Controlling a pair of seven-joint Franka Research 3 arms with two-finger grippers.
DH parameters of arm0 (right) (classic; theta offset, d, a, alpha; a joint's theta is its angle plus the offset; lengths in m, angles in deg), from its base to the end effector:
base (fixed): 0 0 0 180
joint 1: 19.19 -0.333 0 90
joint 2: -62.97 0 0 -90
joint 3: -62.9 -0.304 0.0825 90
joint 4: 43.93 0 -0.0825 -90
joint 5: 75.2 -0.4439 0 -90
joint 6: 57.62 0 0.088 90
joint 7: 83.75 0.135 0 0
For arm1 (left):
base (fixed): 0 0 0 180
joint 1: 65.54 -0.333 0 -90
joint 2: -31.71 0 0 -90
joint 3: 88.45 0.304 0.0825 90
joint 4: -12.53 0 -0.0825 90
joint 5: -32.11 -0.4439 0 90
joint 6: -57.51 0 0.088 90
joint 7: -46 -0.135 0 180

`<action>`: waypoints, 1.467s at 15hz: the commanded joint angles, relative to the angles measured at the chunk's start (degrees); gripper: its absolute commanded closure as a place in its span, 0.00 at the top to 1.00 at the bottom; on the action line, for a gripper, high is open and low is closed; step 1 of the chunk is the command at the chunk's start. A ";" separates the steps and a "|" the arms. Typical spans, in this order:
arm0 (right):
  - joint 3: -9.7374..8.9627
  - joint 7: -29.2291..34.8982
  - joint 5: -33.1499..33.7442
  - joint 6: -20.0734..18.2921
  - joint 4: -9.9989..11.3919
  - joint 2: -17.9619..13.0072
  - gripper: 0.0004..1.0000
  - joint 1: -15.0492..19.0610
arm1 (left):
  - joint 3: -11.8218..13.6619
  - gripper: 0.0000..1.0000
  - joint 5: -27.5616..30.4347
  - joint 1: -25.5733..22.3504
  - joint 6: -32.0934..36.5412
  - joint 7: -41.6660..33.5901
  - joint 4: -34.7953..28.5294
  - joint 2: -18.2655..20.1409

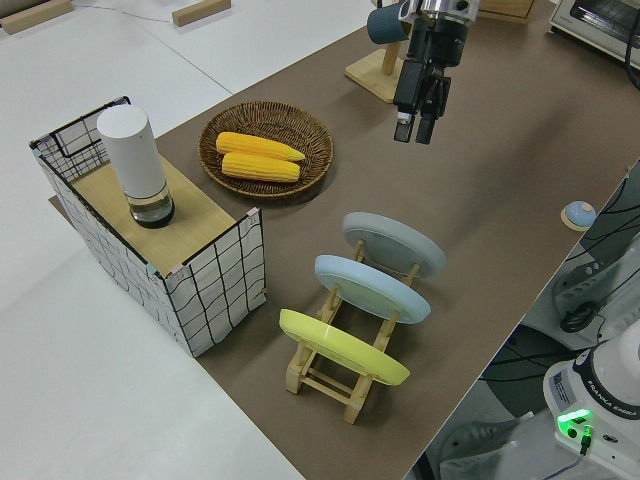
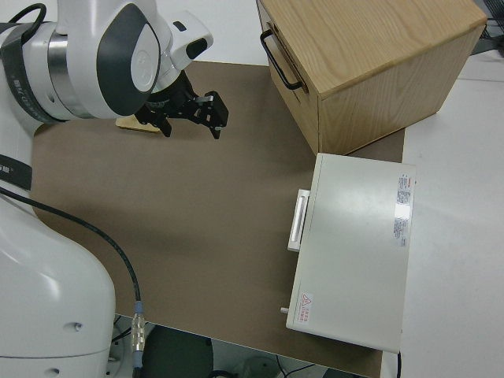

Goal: Pick gray plate from table and place it on lower plate rack with left arm

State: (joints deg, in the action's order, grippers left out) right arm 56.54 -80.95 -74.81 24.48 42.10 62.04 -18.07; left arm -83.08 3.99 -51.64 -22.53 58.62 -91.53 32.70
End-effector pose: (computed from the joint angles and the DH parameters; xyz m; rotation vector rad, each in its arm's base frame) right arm 0.5912 0.0537 0.6189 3.1276 0.0653 -0.0809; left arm 0.5646 -0.0138 0.4766 -2.5565 -0.0731 0.3926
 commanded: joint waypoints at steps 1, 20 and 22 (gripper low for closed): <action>-1.03 0.53 -1.09 -0.89 -0.42 -0.12 0.99 1.43 | 1.04 1.00 10.24 -0.63 1.38 -6.00 6.93 -0.46; -1.03 0.53 -1.09 -0.89 -0.42 -0.12 0.99 1.43 | 2.62 1.00 29.08 -2.21 -12.68 -11.91 12.84 0.68; -1.03 0.53 -1.09 -0.89 -0.42 -0.12 0.99 1.43 | 2.36 1.00 29.61 -2.91 -13.13 -12.00 12.57 0.77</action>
State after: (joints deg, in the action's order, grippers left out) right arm 56.54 -80.95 -74.81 24.48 42.10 62.04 -18.07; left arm -80.25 32.01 -53.31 -33.39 47.82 -76.85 32.39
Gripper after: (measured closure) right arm 0.009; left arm 0.000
